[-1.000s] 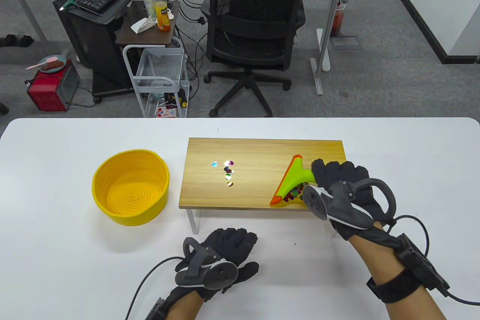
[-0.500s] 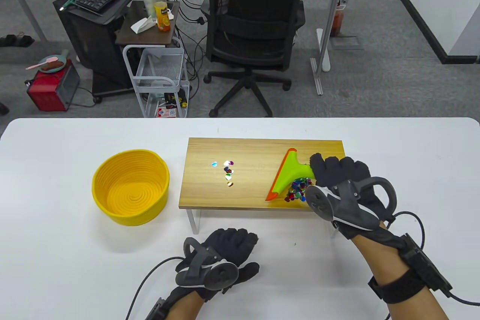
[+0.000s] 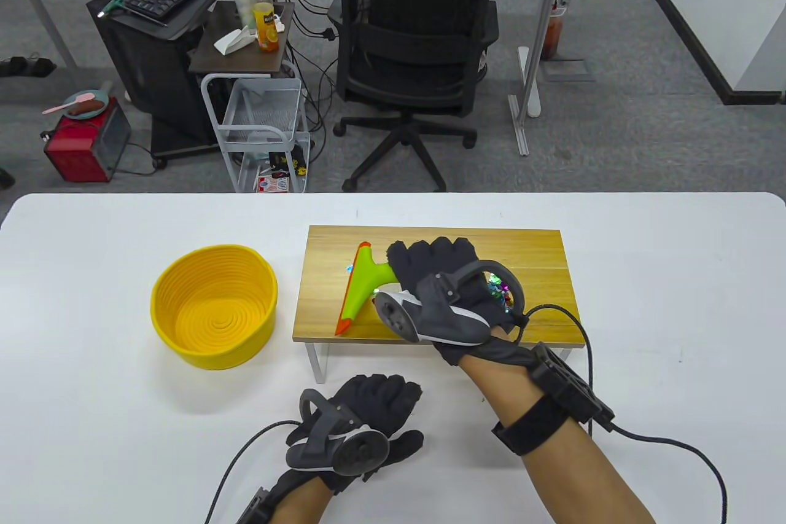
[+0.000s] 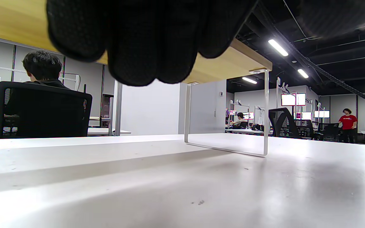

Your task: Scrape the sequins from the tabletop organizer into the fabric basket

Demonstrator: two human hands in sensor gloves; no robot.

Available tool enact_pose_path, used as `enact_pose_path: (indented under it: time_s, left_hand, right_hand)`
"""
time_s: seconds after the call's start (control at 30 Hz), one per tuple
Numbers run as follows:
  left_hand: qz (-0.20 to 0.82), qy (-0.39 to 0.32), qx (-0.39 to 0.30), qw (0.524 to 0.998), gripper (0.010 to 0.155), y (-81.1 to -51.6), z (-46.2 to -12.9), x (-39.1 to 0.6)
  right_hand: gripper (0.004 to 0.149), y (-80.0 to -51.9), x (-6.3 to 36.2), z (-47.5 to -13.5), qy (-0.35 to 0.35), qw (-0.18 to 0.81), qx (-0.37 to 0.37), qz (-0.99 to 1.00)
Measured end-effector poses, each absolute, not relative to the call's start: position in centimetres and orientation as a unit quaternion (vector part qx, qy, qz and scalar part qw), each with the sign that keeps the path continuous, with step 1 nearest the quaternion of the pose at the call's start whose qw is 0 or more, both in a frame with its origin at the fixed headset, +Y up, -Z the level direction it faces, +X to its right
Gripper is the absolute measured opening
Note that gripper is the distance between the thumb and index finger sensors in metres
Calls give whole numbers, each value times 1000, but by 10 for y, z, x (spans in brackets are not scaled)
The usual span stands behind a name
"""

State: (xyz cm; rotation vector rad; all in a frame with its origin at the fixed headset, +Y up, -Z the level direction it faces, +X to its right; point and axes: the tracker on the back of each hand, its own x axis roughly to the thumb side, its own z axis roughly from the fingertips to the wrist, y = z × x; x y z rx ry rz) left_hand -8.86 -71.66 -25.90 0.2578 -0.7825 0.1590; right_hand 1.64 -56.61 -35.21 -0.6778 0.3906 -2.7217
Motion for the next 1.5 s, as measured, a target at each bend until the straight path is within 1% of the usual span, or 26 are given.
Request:
enact_pose_path:
  time_s: [0.23,0.47,0.7,1.03,1.2,1.37,1.5]
  left_hand:
    - [77,-381,123,913,74,-717,-259,-88]
    - [77,-380,124,913,74,-717,-259,-88]
    - [75,-381,124,913,74,-717,-259,-88]
    - [70,-380,122,914,74,-717,-258,-88]
    - [69,-380,120,914,74,-718,-258,-87]
    - [68,-381,119,914,74,-718,-258,-86]
    - [67,-382,118,914,74,-718,-258,-85]
  right_hand:
    - [63,-573,-6,-360,125,164,-247,-947]
    - [62,-576,1,-361,120,172,-239,-948]
    - [62,-574,43,-359,106,177,-212,-955]
    - [62,-572,131,-345,88,185,-155,-967]
    - [62,-573,164,-335,83,181,-133,-971]
    - [62,-572,181,-326,85,181,-120,-972]
    - [62,-564,184,-319,113,176,-117,-971]
